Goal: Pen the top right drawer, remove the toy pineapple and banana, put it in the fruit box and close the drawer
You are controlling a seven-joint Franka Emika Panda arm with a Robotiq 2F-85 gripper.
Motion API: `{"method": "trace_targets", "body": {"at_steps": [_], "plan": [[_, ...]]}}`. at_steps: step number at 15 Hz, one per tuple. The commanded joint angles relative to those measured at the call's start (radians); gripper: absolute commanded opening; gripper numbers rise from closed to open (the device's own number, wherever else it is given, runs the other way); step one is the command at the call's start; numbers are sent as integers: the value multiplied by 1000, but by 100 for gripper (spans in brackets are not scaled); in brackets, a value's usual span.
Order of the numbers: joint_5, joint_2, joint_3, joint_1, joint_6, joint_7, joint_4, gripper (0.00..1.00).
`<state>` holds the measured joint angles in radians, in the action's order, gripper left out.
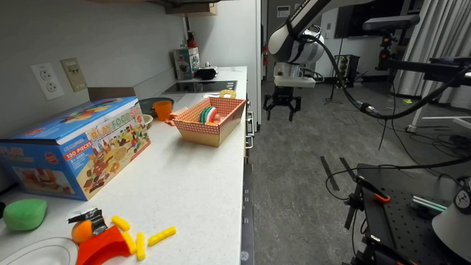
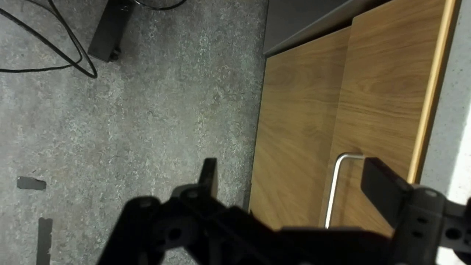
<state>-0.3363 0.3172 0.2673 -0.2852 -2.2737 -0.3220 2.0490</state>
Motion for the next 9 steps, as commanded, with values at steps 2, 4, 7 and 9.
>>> {"method": "trace_targets", "body": {"at_steps": [2,4,7,9], "plan": [[1,0,-1,-2,3,-1,-7,100],[-7,8,-4,-8,13,10,-9,100],[-11,35,5,-14,-123,30,44,100],[-18,46,5,-24,-250,65,96,100]]}}
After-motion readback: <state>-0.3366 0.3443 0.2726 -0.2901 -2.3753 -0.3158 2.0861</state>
